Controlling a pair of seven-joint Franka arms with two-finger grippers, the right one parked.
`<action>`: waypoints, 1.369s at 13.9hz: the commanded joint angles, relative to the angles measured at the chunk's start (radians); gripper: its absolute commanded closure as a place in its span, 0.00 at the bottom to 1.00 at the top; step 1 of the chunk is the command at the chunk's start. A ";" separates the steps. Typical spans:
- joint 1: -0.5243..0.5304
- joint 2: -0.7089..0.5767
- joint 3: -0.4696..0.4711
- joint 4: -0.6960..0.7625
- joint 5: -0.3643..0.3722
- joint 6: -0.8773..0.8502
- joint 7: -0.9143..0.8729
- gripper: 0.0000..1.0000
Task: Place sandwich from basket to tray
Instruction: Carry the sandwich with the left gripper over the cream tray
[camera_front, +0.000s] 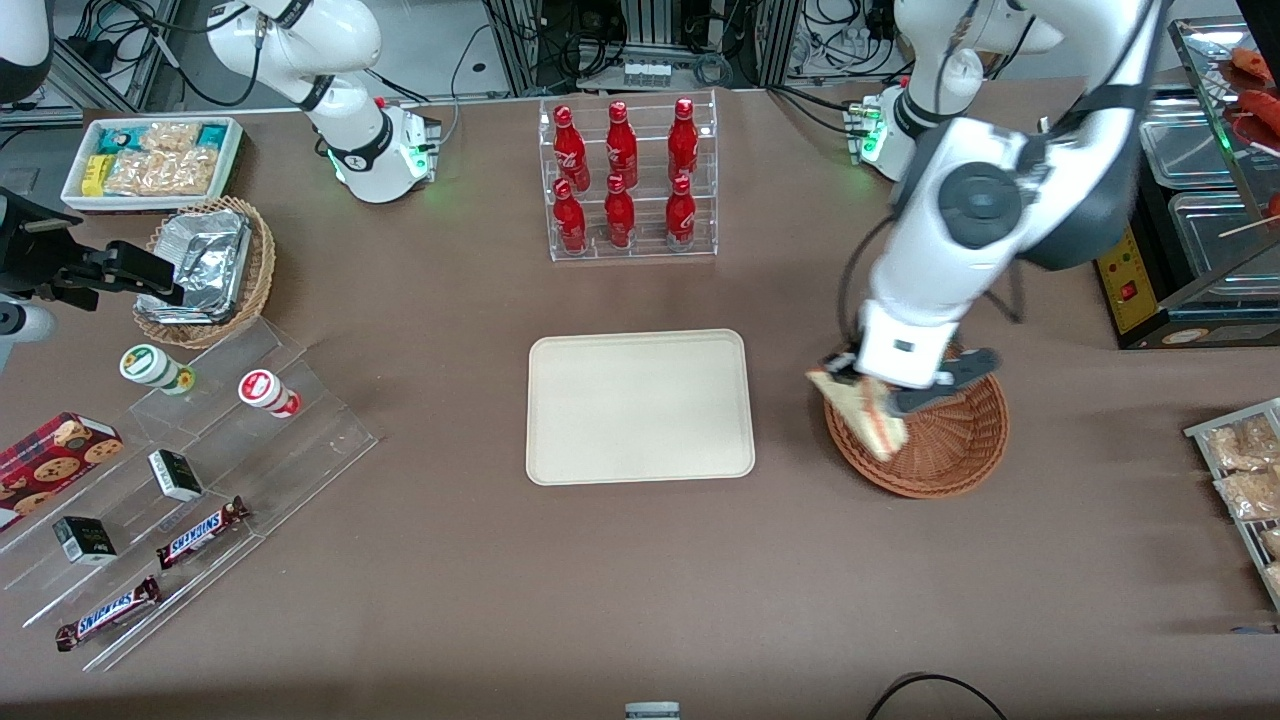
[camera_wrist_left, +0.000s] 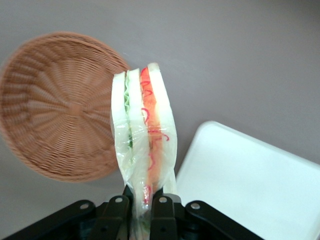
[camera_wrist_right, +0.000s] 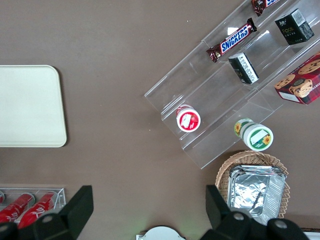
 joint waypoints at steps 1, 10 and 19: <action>-0.094 0.096 0.006 0.097 0.007 -0.030 0.023 1.00; -0.303 0.302 0.004 0.174 0.016 0.154 0.026 1.00; -0.373 0.474 0.004 0.202 0.108 0.260 0.022 1.00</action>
